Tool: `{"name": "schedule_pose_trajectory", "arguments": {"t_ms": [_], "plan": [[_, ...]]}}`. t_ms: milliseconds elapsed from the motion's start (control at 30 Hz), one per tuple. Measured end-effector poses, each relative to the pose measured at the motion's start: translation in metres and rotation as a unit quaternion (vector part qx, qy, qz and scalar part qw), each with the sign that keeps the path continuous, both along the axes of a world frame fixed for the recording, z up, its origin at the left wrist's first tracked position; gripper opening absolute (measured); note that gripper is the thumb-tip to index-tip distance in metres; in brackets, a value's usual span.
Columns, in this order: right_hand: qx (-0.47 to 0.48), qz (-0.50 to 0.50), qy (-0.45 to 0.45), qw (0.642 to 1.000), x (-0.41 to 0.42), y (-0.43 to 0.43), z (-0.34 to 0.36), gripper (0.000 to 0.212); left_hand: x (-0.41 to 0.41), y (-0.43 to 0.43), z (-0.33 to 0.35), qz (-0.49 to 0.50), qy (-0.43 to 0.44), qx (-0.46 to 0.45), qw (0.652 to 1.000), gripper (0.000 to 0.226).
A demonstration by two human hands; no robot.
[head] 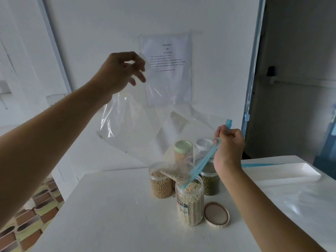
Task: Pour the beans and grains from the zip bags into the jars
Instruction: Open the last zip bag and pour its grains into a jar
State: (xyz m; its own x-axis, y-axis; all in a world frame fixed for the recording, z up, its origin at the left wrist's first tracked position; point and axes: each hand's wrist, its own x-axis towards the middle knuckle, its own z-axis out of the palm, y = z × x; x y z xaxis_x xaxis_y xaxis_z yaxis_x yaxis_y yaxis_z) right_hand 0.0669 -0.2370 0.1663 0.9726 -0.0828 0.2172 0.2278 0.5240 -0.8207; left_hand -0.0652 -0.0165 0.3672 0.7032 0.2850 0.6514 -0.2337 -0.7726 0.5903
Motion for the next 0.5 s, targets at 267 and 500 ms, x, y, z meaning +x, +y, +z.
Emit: {"name": "schedule_pose_trajectory", "arguments": {"t_ms": [267, 500], "plan": [[-0.015, -0.023, -0.002, 1.0, 0.001, 0.002, -0.009, 0.022, 0.01, 0.001, -0.011, -0.022, 0.032, 0.026, 0.999, 0.025], [0.007, -0.007, -0.006, 1.0, 0.002, 0.002, -0.004, 0.022, 0.012, 0.004, 0.004, -0.017, -0.008, 0.04, 0.999, 0.026]]}}
